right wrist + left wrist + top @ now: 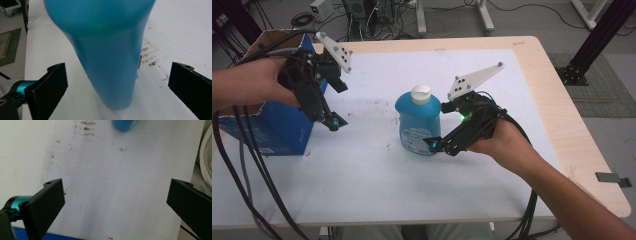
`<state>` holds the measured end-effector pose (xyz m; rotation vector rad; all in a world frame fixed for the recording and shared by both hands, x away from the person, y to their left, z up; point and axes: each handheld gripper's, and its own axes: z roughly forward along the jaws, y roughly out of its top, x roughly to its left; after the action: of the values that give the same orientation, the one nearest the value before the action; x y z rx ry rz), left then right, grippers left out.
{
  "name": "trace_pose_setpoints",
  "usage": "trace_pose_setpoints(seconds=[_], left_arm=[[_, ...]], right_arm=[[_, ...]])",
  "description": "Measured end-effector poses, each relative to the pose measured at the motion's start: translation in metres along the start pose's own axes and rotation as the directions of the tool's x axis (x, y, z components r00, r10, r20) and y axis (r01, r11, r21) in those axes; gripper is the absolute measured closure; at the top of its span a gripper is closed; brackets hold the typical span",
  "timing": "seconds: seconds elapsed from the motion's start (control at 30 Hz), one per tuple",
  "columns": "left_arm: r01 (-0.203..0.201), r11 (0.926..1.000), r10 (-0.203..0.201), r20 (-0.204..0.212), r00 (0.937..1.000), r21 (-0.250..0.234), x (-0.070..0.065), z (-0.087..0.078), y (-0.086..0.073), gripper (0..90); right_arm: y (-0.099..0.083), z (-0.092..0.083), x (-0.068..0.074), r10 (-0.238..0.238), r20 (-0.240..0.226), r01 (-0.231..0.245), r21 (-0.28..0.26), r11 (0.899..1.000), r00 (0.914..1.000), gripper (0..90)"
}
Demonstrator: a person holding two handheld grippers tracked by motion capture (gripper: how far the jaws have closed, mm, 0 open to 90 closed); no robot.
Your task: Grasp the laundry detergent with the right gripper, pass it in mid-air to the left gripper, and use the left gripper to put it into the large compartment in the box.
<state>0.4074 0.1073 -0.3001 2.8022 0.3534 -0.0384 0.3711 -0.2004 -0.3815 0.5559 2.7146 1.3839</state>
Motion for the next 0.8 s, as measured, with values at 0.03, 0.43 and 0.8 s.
trace_pose_setpoints(seconds=[0.03, 0.43, 0.8], left_arm=[[0.002, 1.0000, -0.002, 0.000, 1.0000, -0.001, 0.000, 0.000, 0.000, 1.6], [0.001, 1.0000, -0.001, 0.003, 1.0000, 0.000, 0.001, 0.002, 0.001, 1.6], [0.000, 1.0000, 0.000, 0.006, 1.0000, 0.002, 0.002, 0.003, 0.001, 1.6]], right_arm=[[0.000, 0.001, 0.000, -0.001, 0.003, 0.001, -0.004, 1.000, 1.0000, 1.7], [-0.002, 0.018, -0.001, -0.005, -0.004, 0.005, -0.054, 0.999, 1.0000, 3.7], [-0.007, 0.019, 0.000, -0.021, -0.011, 0.020, -0.104, 0.994, 0.9997, 15.0]])
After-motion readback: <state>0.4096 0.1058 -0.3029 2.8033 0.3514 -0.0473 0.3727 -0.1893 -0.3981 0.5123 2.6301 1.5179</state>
